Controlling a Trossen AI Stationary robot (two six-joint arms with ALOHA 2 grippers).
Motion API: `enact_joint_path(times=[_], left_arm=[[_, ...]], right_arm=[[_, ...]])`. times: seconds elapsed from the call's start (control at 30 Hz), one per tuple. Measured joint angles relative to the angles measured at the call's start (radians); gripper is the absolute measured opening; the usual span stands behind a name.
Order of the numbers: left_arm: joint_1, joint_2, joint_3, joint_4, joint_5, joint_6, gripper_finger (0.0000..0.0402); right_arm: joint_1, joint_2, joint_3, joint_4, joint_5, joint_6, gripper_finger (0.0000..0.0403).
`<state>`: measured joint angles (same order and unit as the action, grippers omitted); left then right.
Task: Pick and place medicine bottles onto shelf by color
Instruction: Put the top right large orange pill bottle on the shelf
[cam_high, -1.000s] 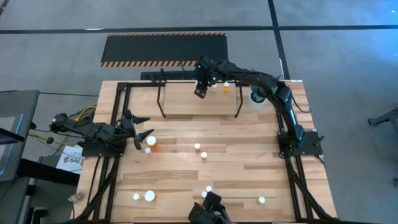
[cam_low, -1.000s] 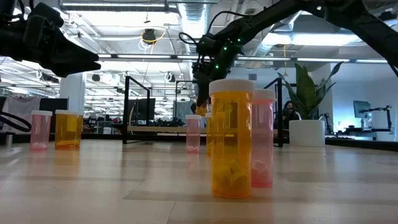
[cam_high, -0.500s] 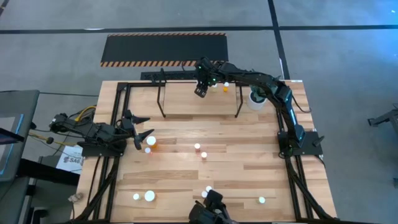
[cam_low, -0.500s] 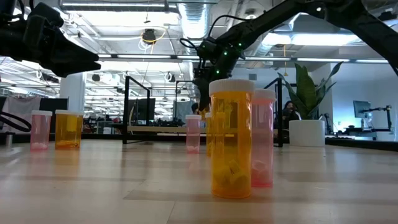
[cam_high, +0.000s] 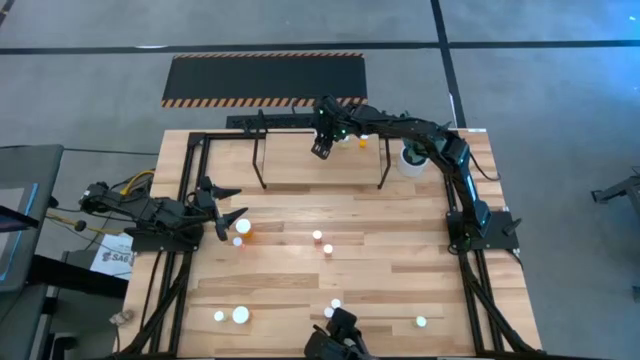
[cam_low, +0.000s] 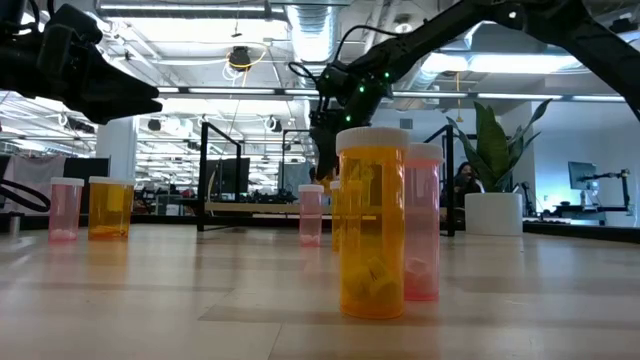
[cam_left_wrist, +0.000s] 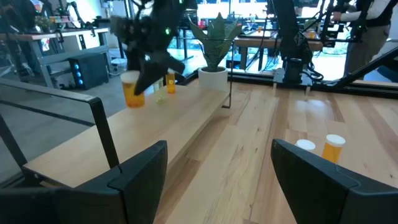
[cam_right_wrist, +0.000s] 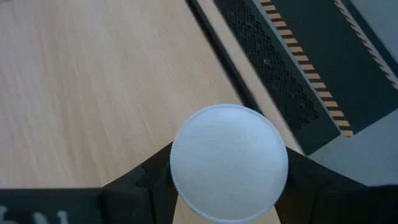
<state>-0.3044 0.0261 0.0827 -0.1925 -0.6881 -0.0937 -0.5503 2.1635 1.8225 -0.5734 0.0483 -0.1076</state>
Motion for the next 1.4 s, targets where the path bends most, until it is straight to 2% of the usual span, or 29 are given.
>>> enact_joint_path(times=[1.4], left_arm=[[0.0,0.0,0.0,0.0,0.0,0.0,0.0273]], right_arm=[[-0.012,0.002,-0.02,0.029,-0.029,-0.078,0.0224]])
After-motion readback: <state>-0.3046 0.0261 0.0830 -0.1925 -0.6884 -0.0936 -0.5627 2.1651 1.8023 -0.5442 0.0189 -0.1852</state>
